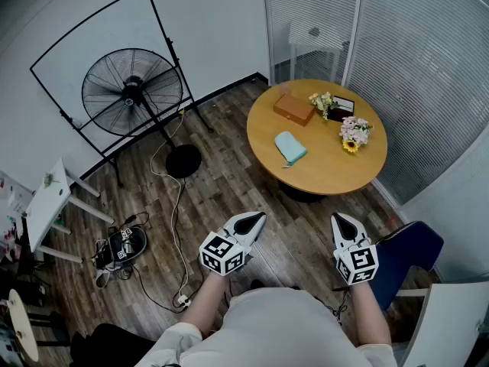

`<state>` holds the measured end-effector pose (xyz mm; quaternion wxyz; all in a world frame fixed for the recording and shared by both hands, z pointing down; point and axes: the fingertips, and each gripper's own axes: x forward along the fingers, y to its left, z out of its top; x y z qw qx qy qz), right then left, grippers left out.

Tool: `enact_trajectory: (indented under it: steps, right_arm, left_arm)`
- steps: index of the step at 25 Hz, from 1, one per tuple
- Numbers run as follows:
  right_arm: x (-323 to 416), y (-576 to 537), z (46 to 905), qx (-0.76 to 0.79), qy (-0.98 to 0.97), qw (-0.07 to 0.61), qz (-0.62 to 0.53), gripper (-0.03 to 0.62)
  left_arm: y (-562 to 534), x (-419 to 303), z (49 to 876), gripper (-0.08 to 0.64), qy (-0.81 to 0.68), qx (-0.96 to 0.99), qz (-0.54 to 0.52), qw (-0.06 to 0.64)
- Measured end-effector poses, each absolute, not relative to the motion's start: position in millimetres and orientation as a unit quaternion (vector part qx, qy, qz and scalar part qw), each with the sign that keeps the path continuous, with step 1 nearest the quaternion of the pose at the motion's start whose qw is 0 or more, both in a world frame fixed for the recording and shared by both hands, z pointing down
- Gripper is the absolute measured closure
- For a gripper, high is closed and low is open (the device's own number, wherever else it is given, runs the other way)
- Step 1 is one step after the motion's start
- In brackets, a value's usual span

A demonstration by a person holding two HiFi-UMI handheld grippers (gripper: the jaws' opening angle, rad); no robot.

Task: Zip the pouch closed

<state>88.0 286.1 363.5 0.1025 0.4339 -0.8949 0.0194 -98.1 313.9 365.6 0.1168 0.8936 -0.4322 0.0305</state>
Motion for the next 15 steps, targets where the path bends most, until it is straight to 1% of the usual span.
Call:
enact_trajectory:
  steps: [15]
  right_arm:
    - [77.7, 289.7, 363.0, 0.43, -0.897, 0.096, 0.03, 0.588]
  left_arm:
    - [314.2, -98.7, 368.3, 0.541, -0.428, 0.896, 0.034, 0.114]
